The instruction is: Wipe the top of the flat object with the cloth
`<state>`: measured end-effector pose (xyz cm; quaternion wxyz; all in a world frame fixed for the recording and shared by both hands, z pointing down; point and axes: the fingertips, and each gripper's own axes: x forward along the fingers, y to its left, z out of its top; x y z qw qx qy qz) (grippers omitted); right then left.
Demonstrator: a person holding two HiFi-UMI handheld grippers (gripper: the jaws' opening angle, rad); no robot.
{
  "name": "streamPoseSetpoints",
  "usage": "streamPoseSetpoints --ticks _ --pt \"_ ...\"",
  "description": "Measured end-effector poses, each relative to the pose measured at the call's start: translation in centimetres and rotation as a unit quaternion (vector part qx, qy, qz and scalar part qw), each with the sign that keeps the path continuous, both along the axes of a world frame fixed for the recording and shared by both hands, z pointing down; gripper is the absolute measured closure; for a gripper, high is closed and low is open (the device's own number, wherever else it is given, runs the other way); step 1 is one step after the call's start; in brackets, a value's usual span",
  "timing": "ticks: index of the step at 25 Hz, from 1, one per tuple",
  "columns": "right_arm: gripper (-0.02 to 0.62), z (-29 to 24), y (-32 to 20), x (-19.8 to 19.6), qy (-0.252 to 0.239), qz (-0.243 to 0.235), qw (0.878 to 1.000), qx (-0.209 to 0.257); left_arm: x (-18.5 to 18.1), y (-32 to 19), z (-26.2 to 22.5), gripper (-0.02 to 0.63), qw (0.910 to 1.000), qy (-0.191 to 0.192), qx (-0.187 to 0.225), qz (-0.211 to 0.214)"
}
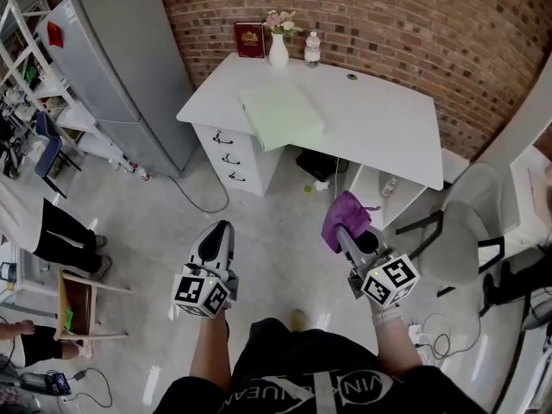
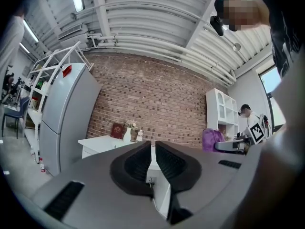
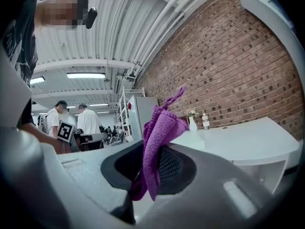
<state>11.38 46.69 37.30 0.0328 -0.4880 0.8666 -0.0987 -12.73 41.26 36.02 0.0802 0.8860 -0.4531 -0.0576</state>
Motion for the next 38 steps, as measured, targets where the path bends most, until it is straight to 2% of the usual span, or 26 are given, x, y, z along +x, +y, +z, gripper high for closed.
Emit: streamPoseSetpoints --ticks 7,15,28,38 --pt "0.531 0.4 -1.6 1.2 -0.022 0.0 1.0 -0.009 0.7 -1.4 0.2 0.574 1.0 0.001 -0.002 -0.004" --pt "0.531 1.1 -5.7 1.4 -0.028 0.0 0.999 -0.022 1.2 -5.4 1.6 0.574 0.9998 0.007 -0.017 -0.004" --pt "0.531 1.1 -17.3 0.2 -0.014 -0.024 0.999 -0.032 2.4 -18.0 2.1 0.574 0.9994 0.017 -0.025 0.014" --pt "0.531 2.0 -26.5 -0.3 -0.015 -0.01 0.998 -0.054 2.3 -27.4 4.0 0.574 0.9983 0.011 -0.05 0.03"
